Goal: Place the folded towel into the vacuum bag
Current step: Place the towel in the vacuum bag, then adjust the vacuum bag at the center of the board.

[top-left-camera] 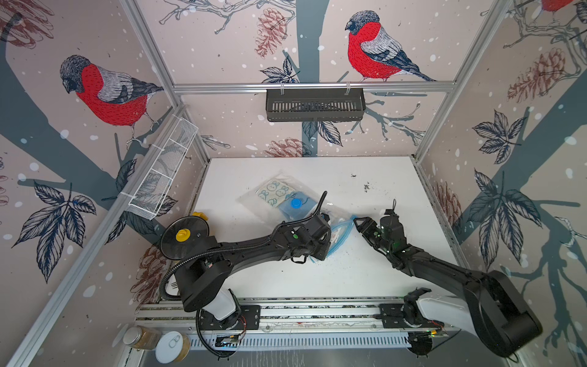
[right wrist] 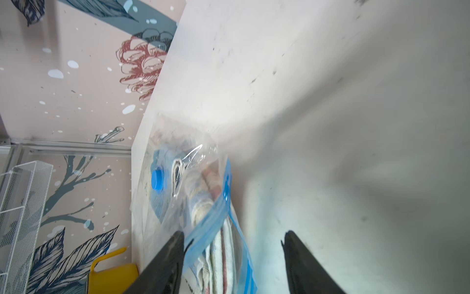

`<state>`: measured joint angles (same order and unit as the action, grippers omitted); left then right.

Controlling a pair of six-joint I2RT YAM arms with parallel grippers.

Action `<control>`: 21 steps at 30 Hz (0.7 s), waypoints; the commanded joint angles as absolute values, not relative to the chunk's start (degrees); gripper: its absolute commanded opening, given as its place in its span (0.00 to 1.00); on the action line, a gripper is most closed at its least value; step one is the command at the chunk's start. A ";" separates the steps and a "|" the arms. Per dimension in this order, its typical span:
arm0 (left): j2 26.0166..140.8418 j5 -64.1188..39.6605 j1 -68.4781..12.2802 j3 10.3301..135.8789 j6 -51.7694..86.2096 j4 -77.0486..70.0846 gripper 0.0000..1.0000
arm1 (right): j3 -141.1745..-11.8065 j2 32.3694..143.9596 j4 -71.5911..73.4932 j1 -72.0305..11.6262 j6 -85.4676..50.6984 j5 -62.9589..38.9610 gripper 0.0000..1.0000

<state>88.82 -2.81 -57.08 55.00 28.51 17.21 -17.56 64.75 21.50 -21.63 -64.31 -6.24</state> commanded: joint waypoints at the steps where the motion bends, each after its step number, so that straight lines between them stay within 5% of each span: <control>1: 88.00 -1.93 -56.87 54.54 28.02 17.74 0.00 | -17.09 62.14 17.24 -18.76 -61.78 -8.96 0.64; 14: 88.84 -0.80 -58.57 54.80 28.60 17.95 0.00 | -23.03 76.85 27.21 -16.74 -60.47 -20.92 0.58; 21: 89.99 -0.03 -60.52 55.72 29.11 17.67 0.00 | -24.78 83.93 31.06 -19.56 -61.08 -21.45 0.34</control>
<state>89.71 -0.80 -59.81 55.13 28.60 17.52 -24.27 82.72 27.73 -19.16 -61.34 -20.56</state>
